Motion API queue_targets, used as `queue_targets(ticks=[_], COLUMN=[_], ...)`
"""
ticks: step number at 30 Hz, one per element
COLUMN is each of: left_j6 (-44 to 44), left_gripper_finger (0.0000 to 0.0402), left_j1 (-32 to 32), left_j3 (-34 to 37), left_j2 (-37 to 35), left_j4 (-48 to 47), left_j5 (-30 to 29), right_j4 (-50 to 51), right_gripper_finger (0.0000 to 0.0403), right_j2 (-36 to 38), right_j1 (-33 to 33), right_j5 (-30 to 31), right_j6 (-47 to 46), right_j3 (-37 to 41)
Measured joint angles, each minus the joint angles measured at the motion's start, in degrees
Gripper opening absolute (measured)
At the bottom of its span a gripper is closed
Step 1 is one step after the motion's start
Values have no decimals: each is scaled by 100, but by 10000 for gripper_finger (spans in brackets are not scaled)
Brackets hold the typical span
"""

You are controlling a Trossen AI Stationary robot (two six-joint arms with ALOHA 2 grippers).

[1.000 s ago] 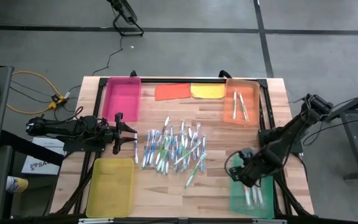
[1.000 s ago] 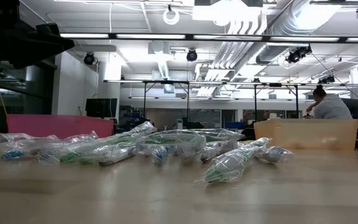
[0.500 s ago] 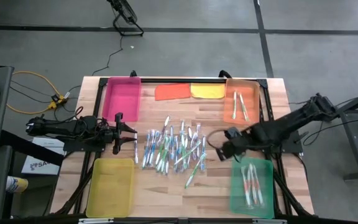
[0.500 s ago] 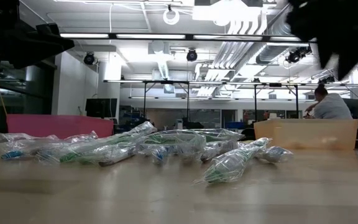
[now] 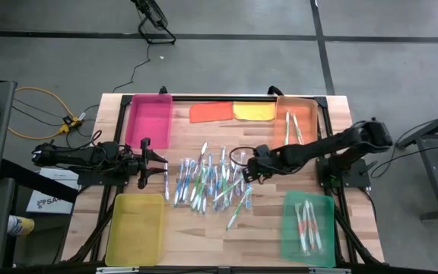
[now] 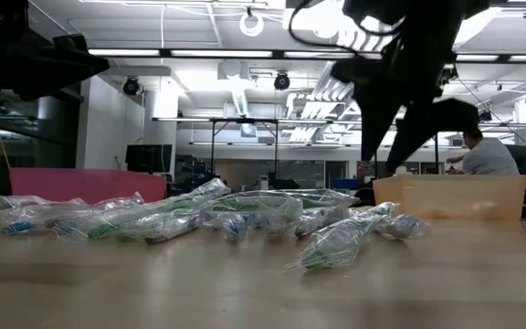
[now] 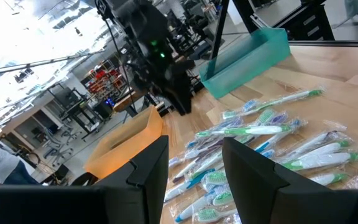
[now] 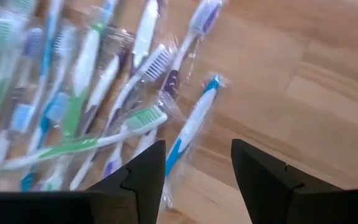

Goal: Pick & Place Toothbrushes
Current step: Put the blue toothbrush into the red bin

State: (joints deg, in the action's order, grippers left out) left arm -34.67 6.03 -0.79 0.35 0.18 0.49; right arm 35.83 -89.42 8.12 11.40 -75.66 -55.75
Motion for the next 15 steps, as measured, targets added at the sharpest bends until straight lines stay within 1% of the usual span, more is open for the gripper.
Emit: queue_targets(ticks=[4,8,15], left_j6=[1,1,1], left_gripper_finger=[147,147,147], left_j1=[-1,1,0], left_j3=[-1,1,-1], left_j2=[-1,-1,-1], left_j4=[-2,1,1], left_j5=[0,0,0], right_j4=[-160,-309,-483], right_gripper_finger=[176,176,176], right_j2=[-422,-715,-962], right_j1=[11,11,11], right_j5=[-83,-131,-200], right_j6=[-335,-425,-922], right_j3=[0,0,0])
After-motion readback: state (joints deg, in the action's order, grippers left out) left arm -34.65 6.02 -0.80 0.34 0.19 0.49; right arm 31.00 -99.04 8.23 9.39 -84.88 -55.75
